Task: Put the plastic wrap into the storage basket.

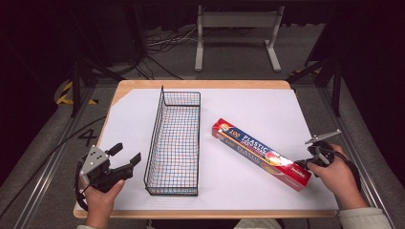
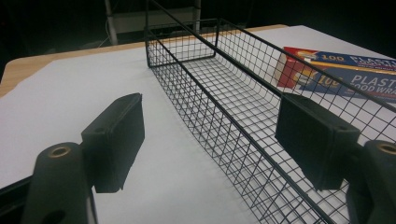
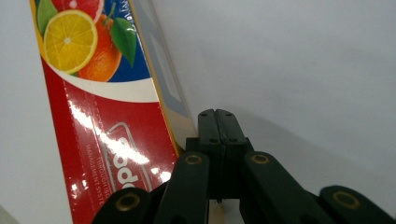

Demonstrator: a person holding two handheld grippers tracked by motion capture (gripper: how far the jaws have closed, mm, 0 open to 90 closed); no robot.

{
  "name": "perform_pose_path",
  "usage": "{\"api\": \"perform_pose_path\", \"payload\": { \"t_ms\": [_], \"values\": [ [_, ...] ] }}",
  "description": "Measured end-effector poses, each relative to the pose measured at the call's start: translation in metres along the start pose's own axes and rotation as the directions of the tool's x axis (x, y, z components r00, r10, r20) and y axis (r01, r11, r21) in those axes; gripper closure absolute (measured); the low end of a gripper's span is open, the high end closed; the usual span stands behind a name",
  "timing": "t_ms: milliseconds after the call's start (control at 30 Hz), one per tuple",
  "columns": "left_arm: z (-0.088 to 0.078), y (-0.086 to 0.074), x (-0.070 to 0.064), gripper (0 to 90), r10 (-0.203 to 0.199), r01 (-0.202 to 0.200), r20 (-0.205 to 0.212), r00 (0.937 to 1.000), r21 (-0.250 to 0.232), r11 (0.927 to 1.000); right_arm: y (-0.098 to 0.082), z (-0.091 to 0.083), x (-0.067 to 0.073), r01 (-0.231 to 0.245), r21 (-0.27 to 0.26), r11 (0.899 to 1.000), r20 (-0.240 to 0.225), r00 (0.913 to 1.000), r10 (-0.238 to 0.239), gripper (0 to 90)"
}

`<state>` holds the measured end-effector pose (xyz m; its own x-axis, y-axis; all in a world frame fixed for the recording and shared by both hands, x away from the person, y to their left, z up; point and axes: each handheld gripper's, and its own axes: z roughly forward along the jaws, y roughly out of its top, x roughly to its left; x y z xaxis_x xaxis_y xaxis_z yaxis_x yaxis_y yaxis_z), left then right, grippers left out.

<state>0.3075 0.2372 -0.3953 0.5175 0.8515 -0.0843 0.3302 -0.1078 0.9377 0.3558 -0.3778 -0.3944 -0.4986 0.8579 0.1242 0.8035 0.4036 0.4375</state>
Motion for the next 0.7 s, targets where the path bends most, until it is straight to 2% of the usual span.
{"api": "perform_pose_path", "payload": {
  "t_ms": [200, 400, 533, 700],
  "values": [
    [0.0, 0.0, 0.0, 24.3, -0.001, 0.001, 0.001, 1.0, 0.0, 1.0, -0.002, 0.0, 0.012, 0.033, 0.04, 0.999, -0.032, 0.999, -0.032, 90.0],
    [0.0, 0.0, 0.0, 24.3, 0.0, 0.0, 0.001, 1.0, 0.0, 1.0, 0.0, 0.001, 0.014, 0.054, 0.047, 0.997, -0.043, 0.9977, -0.052, 90.0],
    [0.0, 0.0, 0.0, 24.3, 0.0, 0.0, -0.001, 1.0, 0.0, 1.0, 0.009, -0.005, 0.017, 0.063, -0.006, 0.998, -0.019, 0.9978, -0.064, 85.4],
    [0.0, 0.0, 0.0, 24.3, 0.0, 0.0, -0.001, 1.0, 0.001, 1.0, 0.023, -0.012, 0.024, 0.097, -0.067, 0.993, -0.003, 0.9952, -0.098, 73.8]
  ]
}}
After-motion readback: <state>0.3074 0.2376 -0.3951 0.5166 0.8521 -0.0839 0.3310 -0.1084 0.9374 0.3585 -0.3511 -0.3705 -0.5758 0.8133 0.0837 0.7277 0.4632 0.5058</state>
